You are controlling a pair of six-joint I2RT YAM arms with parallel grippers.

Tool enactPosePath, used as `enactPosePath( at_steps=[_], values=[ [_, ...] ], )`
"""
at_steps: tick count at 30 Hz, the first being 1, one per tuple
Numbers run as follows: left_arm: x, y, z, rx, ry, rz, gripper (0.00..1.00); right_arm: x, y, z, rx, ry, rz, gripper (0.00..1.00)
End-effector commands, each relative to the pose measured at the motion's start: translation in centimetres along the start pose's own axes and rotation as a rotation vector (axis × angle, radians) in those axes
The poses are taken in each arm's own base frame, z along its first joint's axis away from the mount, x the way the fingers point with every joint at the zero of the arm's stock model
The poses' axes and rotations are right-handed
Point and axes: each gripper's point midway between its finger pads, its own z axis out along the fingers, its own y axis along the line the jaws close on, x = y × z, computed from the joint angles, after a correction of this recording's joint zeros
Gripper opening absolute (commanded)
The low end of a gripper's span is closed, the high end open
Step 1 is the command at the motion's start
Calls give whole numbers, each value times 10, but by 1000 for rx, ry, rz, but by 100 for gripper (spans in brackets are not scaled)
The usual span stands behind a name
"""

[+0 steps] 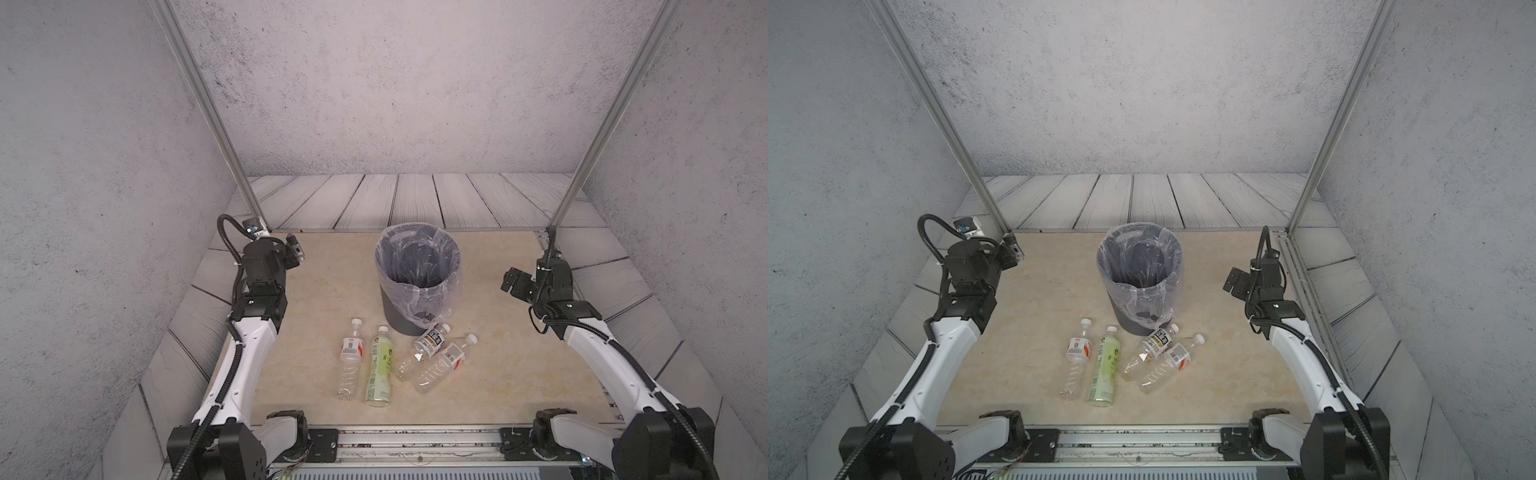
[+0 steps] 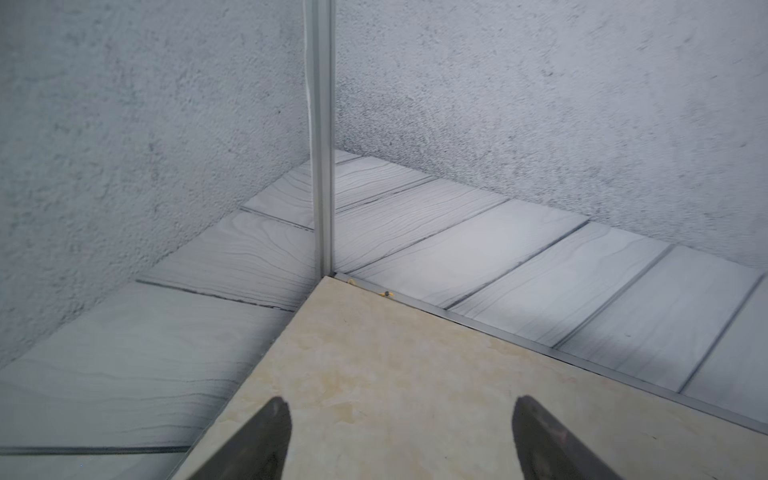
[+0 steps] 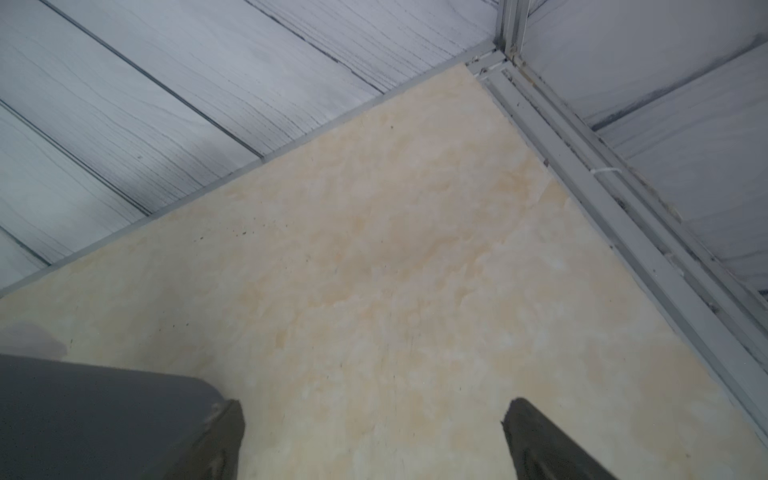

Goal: Throw the plastic bottles in the bin
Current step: Move the plastic bottle to the bottom-right of the table.

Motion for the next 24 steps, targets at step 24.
enactPosePath(
  at_steps=[24],
  values=[
    [96, -84, -89, 557, 347, 186, 82, 204, 42, -107, -125, 666, 60, 100]
  ],
)
